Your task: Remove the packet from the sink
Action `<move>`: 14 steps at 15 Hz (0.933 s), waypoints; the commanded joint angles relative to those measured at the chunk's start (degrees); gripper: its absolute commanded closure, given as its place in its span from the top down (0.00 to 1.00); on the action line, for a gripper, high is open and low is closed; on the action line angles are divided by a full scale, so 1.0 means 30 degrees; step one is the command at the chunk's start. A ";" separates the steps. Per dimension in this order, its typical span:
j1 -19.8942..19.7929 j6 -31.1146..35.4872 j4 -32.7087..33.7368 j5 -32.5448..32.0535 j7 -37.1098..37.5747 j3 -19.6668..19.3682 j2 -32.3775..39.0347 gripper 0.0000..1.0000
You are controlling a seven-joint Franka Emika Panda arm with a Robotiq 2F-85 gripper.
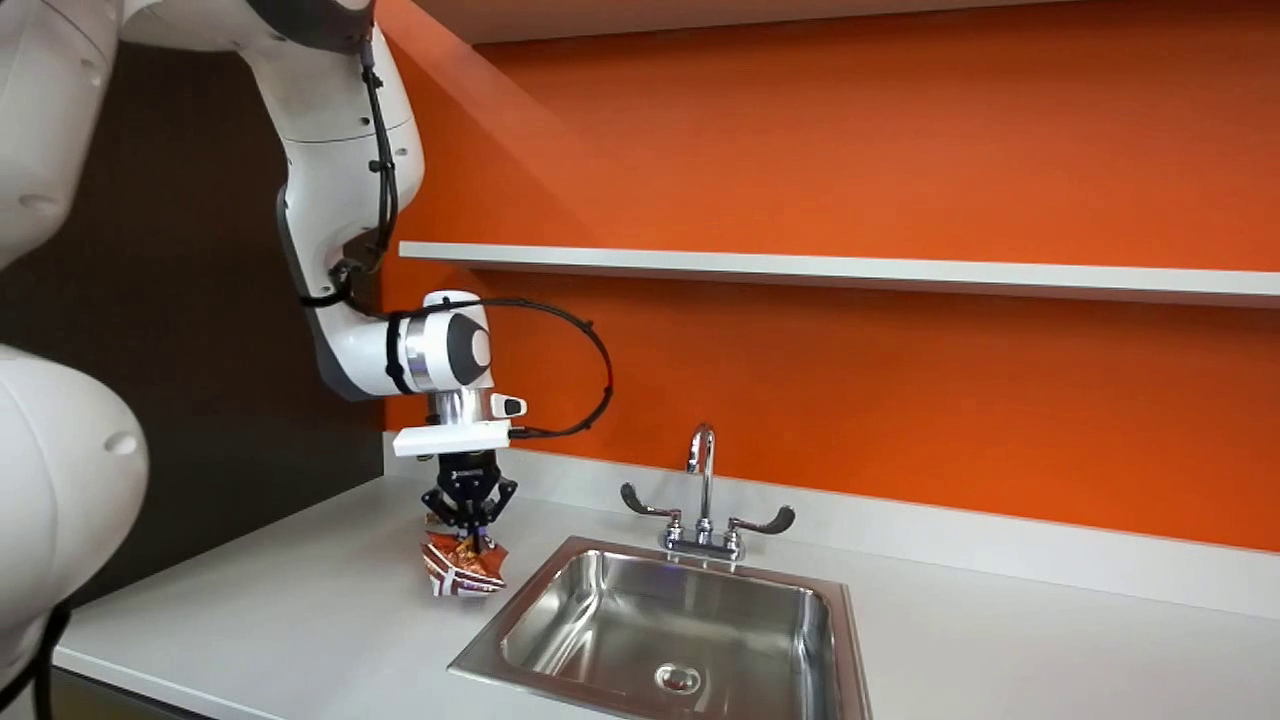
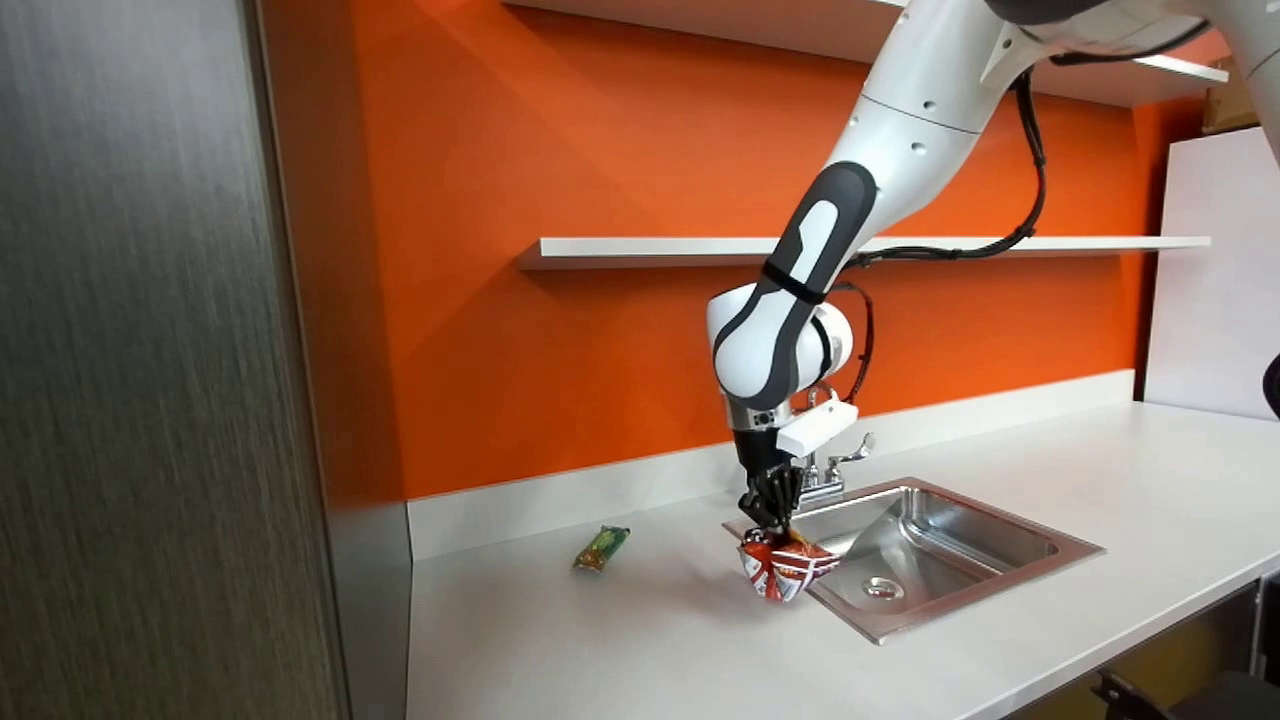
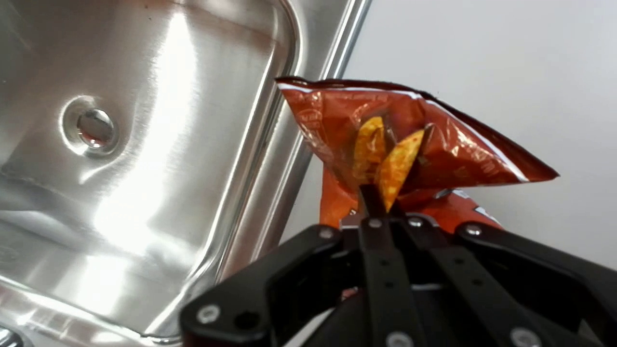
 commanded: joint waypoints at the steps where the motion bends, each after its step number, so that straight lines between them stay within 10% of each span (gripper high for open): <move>1: 0.0053 -0.0610 0.0651 -0.0650 0.0480 0.0206 0.0769 0.00; 4: 0.0121 -0.0643 0.0846 -0.0708 0.0470 0.0157 0.1234 0.00; 5: 0.0130 -0.0656 0.0912 -0.0714 0.0486 0.0151 0.1335 0.26; 14: 0.0123 -0.0759 0.0808 -0.0610 0.0524 0.0181 0.0651 0.88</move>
